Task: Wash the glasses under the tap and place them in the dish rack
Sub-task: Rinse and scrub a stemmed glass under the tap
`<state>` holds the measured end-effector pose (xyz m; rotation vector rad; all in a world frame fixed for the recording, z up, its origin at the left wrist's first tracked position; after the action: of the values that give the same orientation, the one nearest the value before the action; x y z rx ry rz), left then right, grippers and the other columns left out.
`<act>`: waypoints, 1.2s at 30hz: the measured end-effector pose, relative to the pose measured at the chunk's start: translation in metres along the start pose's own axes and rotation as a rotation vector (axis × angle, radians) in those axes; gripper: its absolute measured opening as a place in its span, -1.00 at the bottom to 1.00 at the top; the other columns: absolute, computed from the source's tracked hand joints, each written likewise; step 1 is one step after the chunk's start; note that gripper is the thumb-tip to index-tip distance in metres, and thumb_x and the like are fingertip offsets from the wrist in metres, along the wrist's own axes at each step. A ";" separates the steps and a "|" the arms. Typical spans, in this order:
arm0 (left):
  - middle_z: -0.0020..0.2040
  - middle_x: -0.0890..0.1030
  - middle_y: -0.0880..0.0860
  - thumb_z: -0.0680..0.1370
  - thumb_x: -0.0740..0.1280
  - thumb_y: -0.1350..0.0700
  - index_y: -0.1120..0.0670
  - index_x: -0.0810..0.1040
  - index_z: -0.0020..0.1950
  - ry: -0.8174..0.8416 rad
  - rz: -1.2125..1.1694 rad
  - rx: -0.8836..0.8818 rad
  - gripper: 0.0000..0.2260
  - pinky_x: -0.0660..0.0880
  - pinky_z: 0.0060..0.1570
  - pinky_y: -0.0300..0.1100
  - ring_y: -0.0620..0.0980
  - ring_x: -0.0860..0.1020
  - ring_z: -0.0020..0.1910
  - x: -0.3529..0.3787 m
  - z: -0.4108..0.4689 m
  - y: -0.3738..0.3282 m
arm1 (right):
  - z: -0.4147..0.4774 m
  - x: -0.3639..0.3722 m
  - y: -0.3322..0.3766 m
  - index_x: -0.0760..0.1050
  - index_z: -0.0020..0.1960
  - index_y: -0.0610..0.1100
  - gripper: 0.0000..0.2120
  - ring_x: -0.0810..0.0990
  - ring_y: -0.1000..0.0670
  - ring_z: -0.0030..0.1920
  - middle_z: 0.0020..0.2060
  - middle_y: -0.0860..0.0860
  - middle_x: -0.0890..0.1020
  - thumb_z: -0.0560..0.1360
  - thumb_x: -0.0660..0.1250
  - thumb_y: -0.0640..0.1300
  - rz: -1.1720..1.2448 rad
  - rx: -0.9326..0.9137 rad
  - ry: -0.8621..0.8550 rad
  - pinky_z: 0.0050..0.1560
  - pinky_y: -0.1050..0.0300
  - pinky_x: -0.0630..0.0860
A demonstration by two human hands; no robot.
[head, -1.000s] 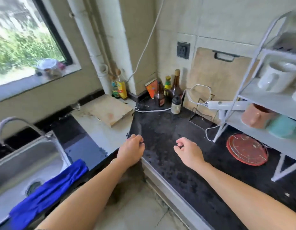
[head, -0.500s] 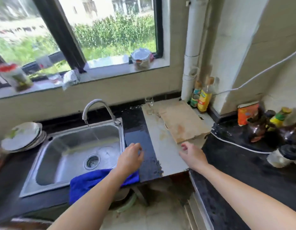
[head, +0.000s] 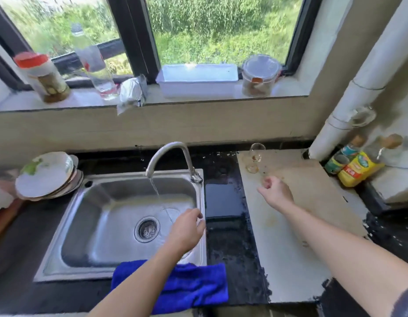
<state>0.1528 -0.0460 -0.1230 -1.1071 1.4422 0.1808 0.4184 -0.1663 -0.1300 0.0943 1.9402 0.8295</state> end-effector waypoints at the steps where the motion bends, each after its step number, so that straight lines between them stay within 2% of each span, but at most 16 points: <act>1: 0.16 0.55 0.10 0.60 0.19 0.07 0.12 0.51 0.18 0.009 -0.006 0.003 -0.77 0.39 0.11 -0.13 0.07 0.50 0.15 -0.001 0.011 0.004 | 0.014 -0.001 0.004 0.45 0.29 -0.11 -0.57 0.57 -0.13 0.10 0.13 -0.07 0.61 0.47 0.40 -0.02 0.010 0.027 -0.031 0.08 0.05 0.48; 5: 0.16 0.55 0.09 0.60 0.19 0.07 0.11 0.51 0.17 0.058 -0.029 -0.010 -0.77 0.43 0.13 -0.10 0.06 0.51 0.12 0.002 0.039 0.017 | 0.059 -0.002 0.013 0.36 0.37 -0.12 -0.42 0.55 -0.17 0.16 0.22 -0.10 0.57 0.43 0.45 0.01 0.079 0.139 -0.120 0.13 0.01 0.48; 9: 0.13 0.55 0.09 0.59 0.19 0.06 0.10 0.51 0.15 0.089 -0.039 -0.038 -0.78 0.43 0.09 -0.12 0.06 0.52 0.09 0.009 0.053 0.026 | 0.102 0.001 0.016 0.24 0.42 -0.03 -0.20 0.62 -0.18 0.06 0.18 -0.13 0.60 0.29 0.50 0.12 0.118 0.188 -0.126 0.09 -0.04 0.53; 12: 0.11 0.55 0.07 0.59 0.20 0.05 0.09 0.51 0.13 0.072 -0.045 -0.086 -0.80 0.41 0.01 -0.15 0.04 0.52 0.05 0.015 0.057 0.033 | 0.128 0.004 0.024 0.17 0.46 0.04 -0.10 0.59 -0.19 0.14 0.31 -0.09 0.49 0.23 0.51 0.11 0.171 0.177 -0.145 0.14 -0.11 0.54; 14: 0.10 0.55 0.06 0.59 0.21 0.05 0.09 0.52 0.12 0.065 -0.040 -0.127 -0.81 0.38 -0.03 -0.17 0.03 0.53 0.03 0.020 0.056 0.036 | 0.141 0.008 0.032 0.21 0.46 0.02 -0.14 0.52 -0.18 0.24 0.35 -0.08 0.46 0.27 0.54 0.08 0.177 0.139 -0.114 0.23 -0.07 0.48; 17: 0.09 0.57 0.06 0.58 0.21 0.05 0.08 0.53 0.11 0.087 -0.043 -0.185 -0.80 0.45 0.00 -0.13 0.04 0.54 0.01 0.028 0.054 0.038 | 0.150 0.015 0.038 0.34 0.34 0.02 -0.34 0.56 -0.15 0.14 0.25 -0.05 0.54 0.31 0.52 0.04 0.179 0.087 -0.033 0.15 -0.02 0.51; 19: 0.07 0.58 0.06 0.58 0.21 0.04 0.08 0.52 0.11 0.089 -0.056 -0.211 -0.81 0.48 0.01 -0.08 0.04 0.55 -0.01 0.030 0.053 0.038 | 0.147 0.014 0.043 0.38 0.31 0.00 -0.40 0.56 -0.12 0.13 0.21 -0.04 0.56 0.33 0.50 0.02 0.176 0.043 -0.013 0.13 0.04 0.49; 22: 0.06 0.58 0.06 0.58 0.22 0.06 0.09 0.52 0.12 0.075 -0.063 -0.240 -0.81 0.39 -0.09 -0.17 0.03 0.54 -0.01 0.026 0.054 0.039 | 0.126 0.006 0.060 0.45 0.25 -0.02 -0.45 0.56 -0.07 0.10 0.12 0.00 0.60 0.31 0.53 0.02 0.230 -0.048 -0.009 0.11 0.06 0.47; 25: 0.04 0.58 0.07 0.58 0.23 0.07 0.11 0.53 0.11 0.051 -0.087 -0.260 -0.81 0.35 -0.12 -0.20 0.03 0.53 -0.04 0.017 0.056 0.047 | 0.086 0.009 0.085 0.49 0.10 0.03 -0.53 0.59 0.05 -0.02 -0.04 0.08 0.62 0.25 0.57 0.02 0.353 -0.137 0.094 -0.02 0.14 0.51; 27: -0.02 0.59 0.06 0.57 0.25 0.08 0.12 0.54 0.07 0.029 -0.133 -0.298 -0.84 0.35 -0.15 -0.19 0.01 0.51 -0.10 0.007 0.055 0.057 | 0.056 0.026 0.099 0.50 0.08 0.03 -0.54 0.60 0.10 -0.07 -0.09 0.08 0.63 0.25 0.57 0.01 0.407 -0.161 0.208 -0.13 0.21 0.52; 29: -0.13 0.58 0.06 0.57 0.26 0.11 0.12 0.53 0.00 0.014 -0.275 -0.382 -0.89 0.42 -0.18 -0.15 0.04 0.54 -0.16 0.002 0.052 0.074 | 0.028 0.055 0.111 0.50 0.07 0.06 -0.54 0.61 0.09 -0.08 -0.11 0.07 0.64 0.23 0.57 0.06 0.431 -0.168 0.319 -0.11 0.12 0.59; 32: -0.18 0.53 0.10 0.59 0.23 0.10 0.15 0.50 -0.04 -0.001 -0.648 -0.562 -0.87 0.47 -0.31 -0.12 0.06 0.55 -0.28 0.003 0.045 0.108 | -0.003 0.109 0.127 0.52 0.04 0.09 -0.48 0.63 0.04 -0.07 -0.12 0.06 0.66 0.14 0.54 0.19 0.424 -0.150 0.437 -0.03 -0.06 0.62; 34: -0.15 0.50 0.13 0.61 0.20 0.07 0.16 0.48 0.03 -0.013 -0.869 -0.656 -0.83 0.47 -0.31 -0.11 0.06 0.52 -0.29 0.004 0.041 0.132 | -0.020 0.144 0.139 0.52 0.08 0.03 -0.42 0.63 0.01 -0.07 -0.07 0.02 0.64 0.13 0.54 0.19 0.419 -0.117 0.503 -0.05 -0.05 0.63; 36: -0.14 0.50 0.15 0.62 0.19 0.06 0.15 0.45 0.09 0.003 -1.046 -0.731 -0.82 0.50 -0.33 -0.11 0.05 0.50 -0.33 0.005 0.037 0.153 | -0.037 0.177 0.149 0.49 0.14 -0.05 -0.43 0.62 -0.03 -0.05 -0.01 -0.02 0.59 0.22 0.56 0.09 0.450 -0.047 0.543 -0.14 0.02 0.63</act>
<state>0.0725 0.0574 -0.2110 -2.3123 0.6221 -0.0589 0.2568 -0.0007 -0.1665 0.3121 2.4501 1.2979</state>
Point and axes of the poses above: each hand's wrist, its own z-axis towards the middle knuckle, its own x-axis out of the palm, y = z × x, the point moved 8 cm from there along z, towards the middle knuckle
